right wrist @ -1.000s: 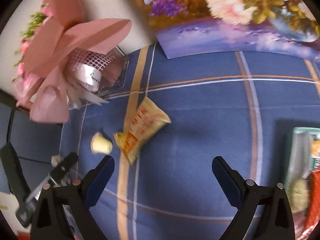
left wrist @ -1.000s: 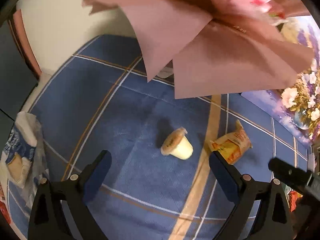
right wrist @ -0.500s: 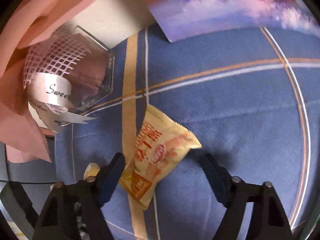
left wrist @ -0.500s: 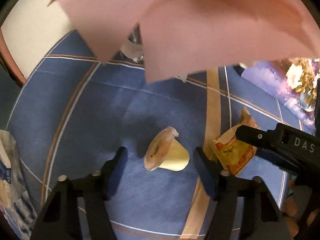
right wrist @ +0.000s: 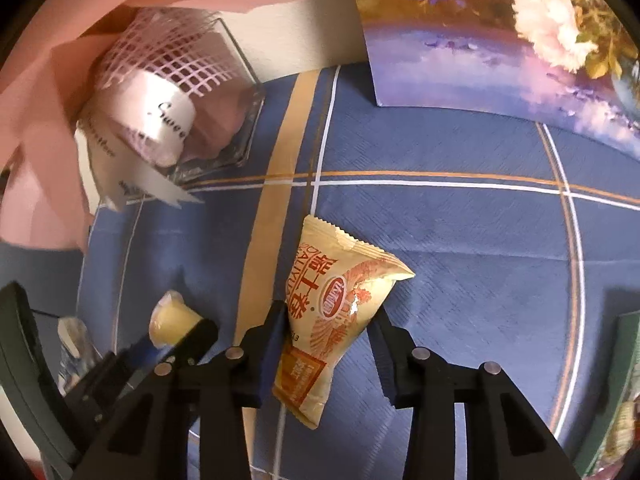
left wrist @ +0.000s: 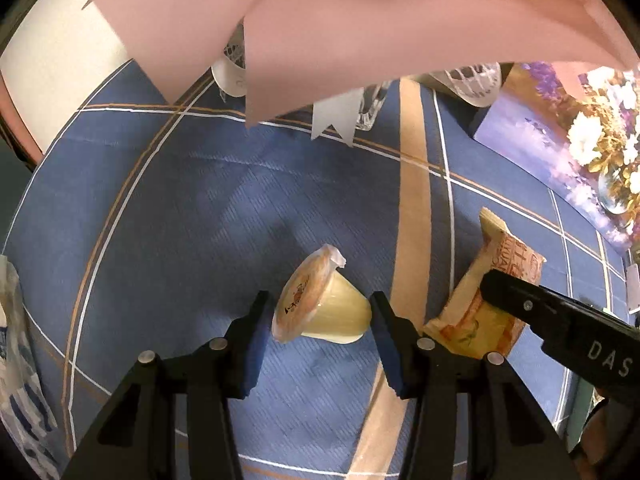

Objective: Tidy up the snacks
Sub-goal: 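Close left tool on the jelly cup while right tool closes on the snack bag, then carry the jelly cup and snack bag over the white tray with both tools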

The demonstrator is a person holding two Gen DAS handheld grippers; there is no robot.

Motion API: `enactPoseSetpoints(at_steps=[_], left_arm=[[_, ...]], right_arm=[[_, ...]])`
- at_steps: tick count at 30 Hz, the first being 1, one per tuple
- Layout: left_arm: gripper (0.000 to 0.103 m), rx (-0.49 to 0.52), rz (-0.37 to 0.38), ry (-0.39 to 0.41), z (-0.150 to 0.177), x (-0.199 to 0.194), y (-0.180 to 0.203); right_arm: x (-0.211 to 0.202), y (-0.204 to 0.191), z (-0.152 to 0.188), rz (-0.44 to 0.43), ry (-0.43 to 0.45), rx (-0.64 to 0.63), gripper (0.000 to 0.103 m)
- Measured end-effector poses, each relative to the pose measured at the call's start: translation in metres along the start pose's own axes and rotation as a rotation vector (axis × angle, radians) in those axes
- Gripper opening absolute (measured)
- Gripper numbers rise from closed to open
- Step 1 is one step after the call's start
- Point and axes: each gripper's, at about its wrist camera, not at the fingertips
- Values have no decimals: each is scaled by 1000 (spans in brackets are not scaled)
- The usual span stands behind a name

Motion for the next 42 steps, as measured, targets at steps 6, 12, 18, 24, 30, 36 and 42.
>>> enactPoseSetpoints(at_steps=[6,12,18,24,30,36,42], left_arm=[[51,-30,31,28,16,-12,8],[51,-56,84,68,37,-39,29],[51,-86,141,79,56,-64,64],[51,-83,178,84,76,-85,114],[51,-70,233,75,92,-92,166],[51,-12,262,37,115,-85,229],[51,31,258,-13,137,-67,275]], right_arm=[[-22,26,20,0,23,-38,40],[-56,56,45,-11,64,-27,40],[-100,93,77,-10,108,29,40],[-135,137,110,43,138,114,40],[-161,196,138,93,159,224,40],[-186,276,164,138,162,375,40],[-198,330,185,201,145,456,40]])
Point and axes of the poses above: each gripper's, at about its wrist camera, not at the fingertips, and x roughly the way its jaws point, y to its right, z to its underside, and after that the axes turned 9 degrees about z, right-handed
